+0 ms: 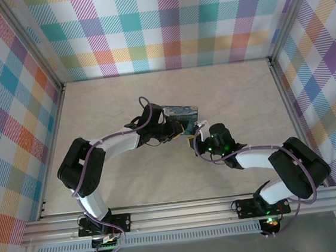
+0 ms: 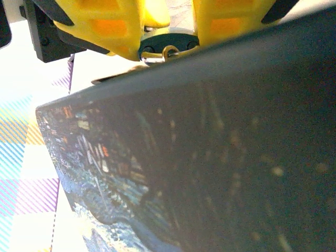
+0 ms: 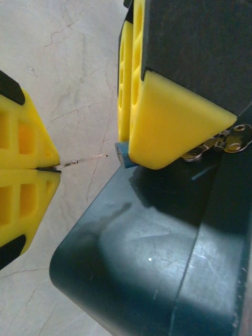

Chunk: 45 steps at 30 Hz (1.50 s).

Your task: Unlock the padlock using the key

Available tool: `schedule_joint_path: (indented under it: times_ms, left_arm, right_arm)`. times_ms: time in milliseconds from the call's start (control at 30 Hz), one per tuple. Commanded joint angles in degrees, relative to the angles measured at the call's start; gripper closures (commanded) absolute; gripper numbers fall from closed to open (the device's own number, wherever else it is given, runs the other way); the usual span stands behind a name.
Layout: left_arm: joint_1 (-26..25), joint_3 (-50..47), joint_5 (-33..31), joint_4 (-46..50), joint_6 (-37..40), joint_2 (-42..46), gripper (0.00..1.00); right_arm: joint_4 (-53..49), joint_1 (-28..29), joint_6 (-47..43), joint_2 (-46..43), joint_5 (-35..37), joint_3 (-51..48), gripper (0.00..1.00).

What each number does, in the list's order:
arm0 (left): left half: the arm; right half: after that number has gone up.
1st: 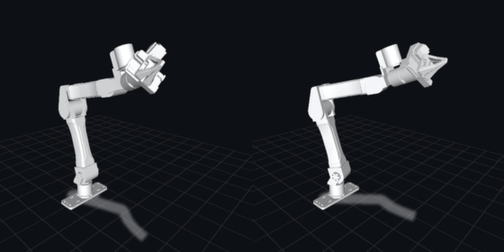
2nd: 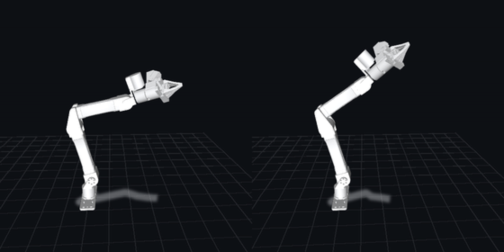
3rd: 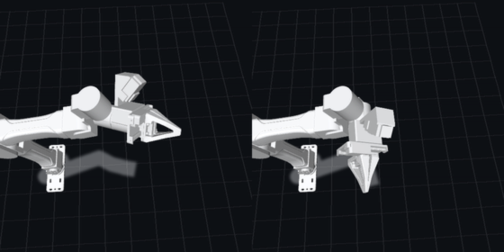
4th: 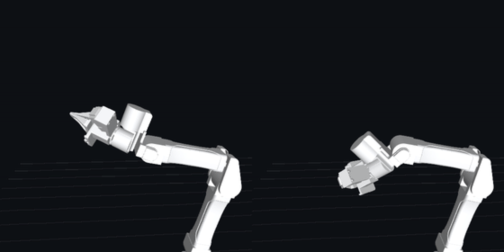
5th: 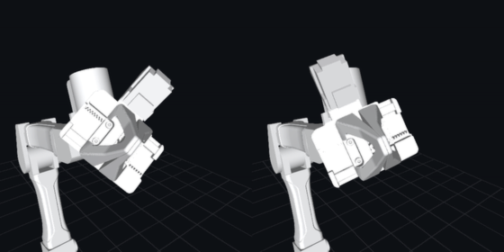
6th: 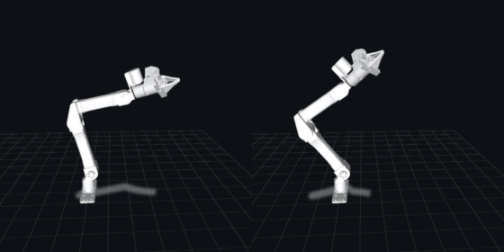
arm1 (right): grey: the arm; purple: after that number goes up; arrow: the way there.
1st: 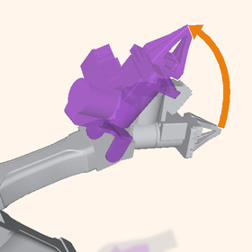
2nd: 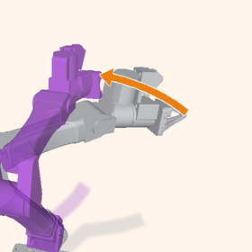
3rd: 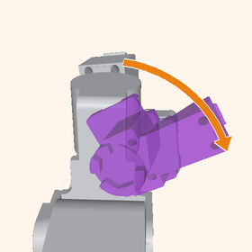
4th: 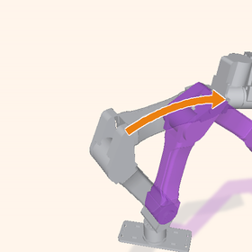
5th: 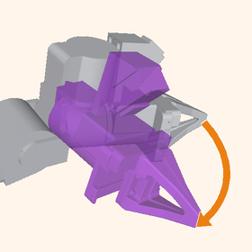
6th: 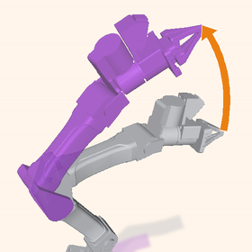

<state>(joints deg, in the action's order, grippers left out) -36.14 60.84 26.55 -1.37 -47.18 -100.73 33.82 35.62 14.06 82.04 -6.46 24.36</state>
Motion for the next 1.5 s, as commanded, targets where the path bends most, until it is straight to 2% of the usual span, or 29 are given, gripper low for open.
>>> schedule_joint_path:
  times_ms: [0, 1467]
  left_arm:
    - [-0.7, -0.7, 1.6, -0.2, -0.8, 2.7, 0.81]
    - [-0.8, -1.6, 0.1, -0.7, -2.7, 2.2, 0.81]
  right_arm:
    - [1.9, 0.4, -1.0, 0.9, -0.3, 2.0, 1.00]
    - [7.9, 0.5, 0.2, 2.2, -0.8, 1.0, 1.00]
